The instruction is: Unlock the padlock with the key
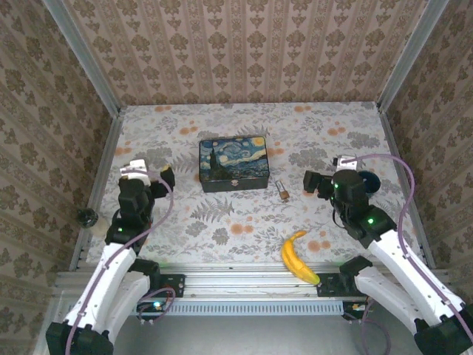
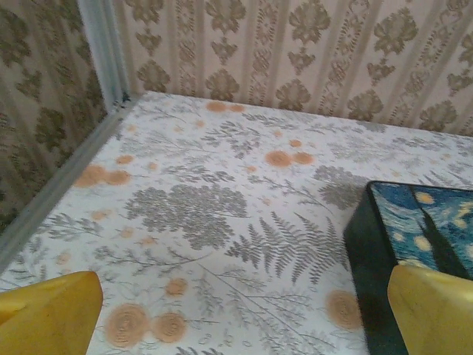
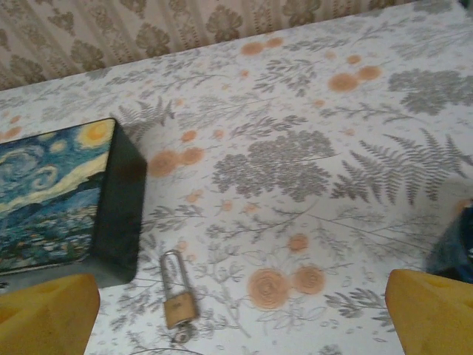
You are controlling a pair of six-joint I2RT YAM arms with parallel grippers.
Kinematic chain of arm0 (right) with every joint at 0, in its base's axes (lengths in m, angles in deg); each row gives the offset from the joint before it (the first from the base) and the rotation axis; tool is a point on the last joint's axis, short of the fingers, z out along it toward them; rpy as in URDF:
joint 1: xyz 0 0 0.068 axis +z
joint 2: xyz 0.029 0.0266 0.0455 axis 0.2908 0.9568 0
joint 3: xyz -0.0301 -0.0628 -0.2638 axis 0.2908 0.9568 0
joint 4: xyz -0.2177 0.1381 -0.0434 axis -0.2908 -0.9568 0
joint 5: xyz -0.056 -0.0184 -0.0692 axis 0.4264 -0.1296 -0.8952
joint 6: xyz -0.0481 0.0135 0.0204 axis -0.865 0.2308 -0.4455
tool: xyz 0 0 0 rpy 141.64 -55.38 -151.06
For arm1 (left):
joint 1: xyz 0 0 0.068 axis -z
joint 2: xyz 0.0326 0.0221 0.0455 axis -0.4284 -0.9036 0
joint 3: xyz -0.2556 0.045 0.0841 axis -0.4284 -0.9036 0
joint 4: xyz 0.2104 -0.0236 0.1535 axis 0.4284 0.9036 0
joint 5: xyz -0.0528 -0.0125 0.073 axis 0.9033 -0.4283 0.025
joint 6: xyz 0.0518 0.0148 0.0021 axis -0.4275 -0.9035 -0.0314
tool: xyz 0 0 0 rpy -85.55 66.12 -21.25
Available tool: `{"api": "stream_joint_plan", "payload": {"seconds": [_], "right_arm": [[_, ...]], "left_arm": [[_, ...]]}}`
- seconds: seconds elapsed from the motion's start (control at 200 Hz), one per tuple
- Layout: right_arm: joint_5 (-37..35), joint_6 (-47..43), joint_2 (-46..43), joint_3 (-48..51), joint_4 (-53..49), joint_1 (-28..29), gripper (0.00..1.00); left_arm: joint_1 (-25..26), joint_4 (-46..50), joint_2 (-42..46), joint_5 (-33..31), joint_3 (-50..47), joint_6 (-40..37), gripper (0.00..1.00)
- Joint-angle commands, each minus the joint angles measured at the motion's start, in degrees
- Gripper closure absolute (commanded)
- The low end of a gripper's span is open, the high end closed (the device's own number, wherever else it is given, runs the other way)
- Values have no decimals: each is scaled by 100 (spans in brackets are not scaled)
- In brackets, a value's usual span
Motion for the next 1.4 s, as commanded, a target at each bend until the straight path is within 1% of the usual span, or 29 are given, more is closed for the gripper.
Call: {"api": "stream_joint_plan", "payload": {"seconds": [0.0, 0.11, 0.225, 0.29, 0.355, 0.515, 0.64, 0.79, 0.885, 0.93, 1.025, 1.22, 1.325, 1.395], "right_arm": [[-740, -70, -275, 348, 271, -59, 0], [-1206, 198, -529, 761, 509, -66, 0], [-1445, 140, -827, 1192, 959, -68, 0], [-1566, 19, -936, 1384, 1146, -69, 0], [-1582, -223, -970, 1571, 1408, -77, 0], [-1703, -796, -888, 1789, 1947, -86, 0], [-1754, -1146, -896, 1964, 2415, -95, 0], [-1700, -1345, -880, 2193, 2899, -129, 0], [-1691, -1401, -863, 2233, 2989, -186, 0], [-1682, -1428, -852, 2244, 2997, -227, 0], [-1664, -1455, -856, 2243, 3000, -294, 0], [-1582, -1470, -854, 2284, 3035, -456, 0], [-1533, -1464, -844, 2374, 3176, -558, 0], [-1474, -1480, -837, 2476, 3356, -649, 0]], "left_arm": [[-81, -624, 236, -526, -312, -435, 0], [-128, -891, 190, -505, -507, -564, 0], [-173, -1258, 3, -473, -684, -781, 0], [-251, -1637, -174, -407, -843, -924, 0], [-385, -2108, -426, -211, -1007, -1080, 0], [-777, -3258, -1278, 275, -1239, -1336, 0], [-1049, -3911, -2032, 579, -1231, -1458, 0], [-1128, -4783, -2811, 858, -1275, -1720, 0], [-1177, -5189, -3272, 941, -1269, -1753, 0], [-1223, -5265, -3443, 1088, -1267, -1678, 0], [-1235, -5734, -3867, 1262, -1325, -1673, 0], [-1255, -7058, -4913, 1709, -1450, -1729, 0], [-1268, -7342, -5491, 2084, -1325, -1835, 0], [-1268, -6912, -5375, 2262, -1177, -1892, 0]]}}
